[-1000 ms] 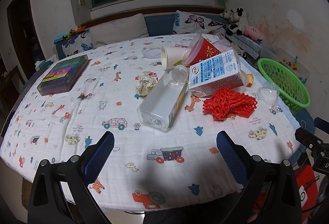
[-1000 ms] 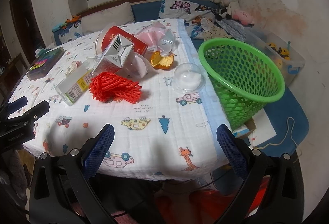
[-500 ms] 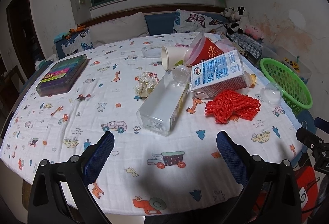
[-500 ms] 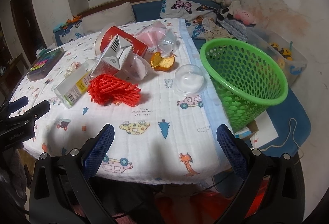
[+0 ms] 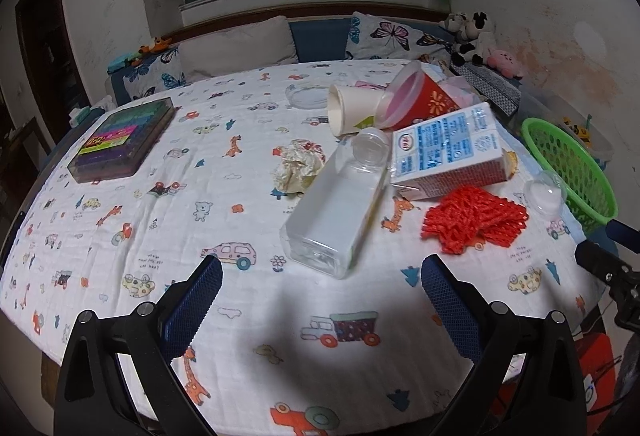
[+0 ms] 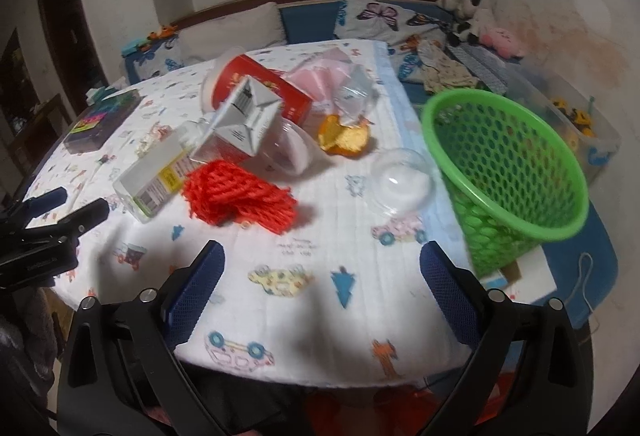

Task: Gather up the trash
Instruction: 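Grasp the white milk carton with the right tool while the left tool grasps the clear plastic bottle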

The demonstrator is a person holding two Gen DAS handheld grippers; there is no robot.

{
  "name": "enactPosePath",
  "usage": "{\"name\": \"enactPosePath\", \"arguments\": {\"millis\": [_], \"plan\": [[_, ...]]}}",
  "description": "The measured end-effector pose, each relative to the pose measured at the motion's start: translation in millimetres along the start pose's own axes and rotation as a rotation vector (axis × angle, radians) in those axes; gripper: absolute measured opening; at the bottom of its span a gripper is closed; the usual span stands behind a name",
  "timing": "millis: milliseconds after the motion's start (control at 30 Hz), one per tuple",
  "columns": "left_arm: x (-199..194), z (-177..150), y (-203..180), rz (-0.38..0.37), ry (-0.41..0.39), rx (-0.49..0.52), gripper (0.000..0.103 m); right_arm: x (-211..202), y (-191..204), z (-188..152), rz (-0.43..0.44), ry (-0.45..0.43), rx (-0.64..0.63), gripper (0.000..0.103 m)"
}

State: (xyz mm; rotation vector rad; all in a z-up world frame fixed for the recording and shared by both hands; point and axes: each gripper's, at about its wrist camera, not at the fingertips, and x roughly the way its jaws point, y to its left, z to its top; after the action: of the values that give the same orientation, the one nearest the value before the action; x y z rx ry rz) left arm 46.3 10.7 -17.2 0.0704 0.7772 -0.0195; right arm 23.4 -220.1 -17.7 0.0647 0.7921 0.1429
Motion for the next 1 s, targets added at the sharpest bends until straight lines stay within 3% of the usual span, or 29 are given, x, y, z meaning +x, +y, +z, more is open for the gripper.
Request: {"name": "enactPosePath", "arguments": {"millis": [467, 1000], "plan": [[23, 17, 19, -0.003, 0.017, -0.005, 0.096, 45, 16, 57, 0.240, 0.050, 0.079, 0.077], [69, 47, 12, -0.176, 0.070, 0.090, 0.095, 89, 11, 83, 0.389, 0.151, 0.240, 0.064]]}}
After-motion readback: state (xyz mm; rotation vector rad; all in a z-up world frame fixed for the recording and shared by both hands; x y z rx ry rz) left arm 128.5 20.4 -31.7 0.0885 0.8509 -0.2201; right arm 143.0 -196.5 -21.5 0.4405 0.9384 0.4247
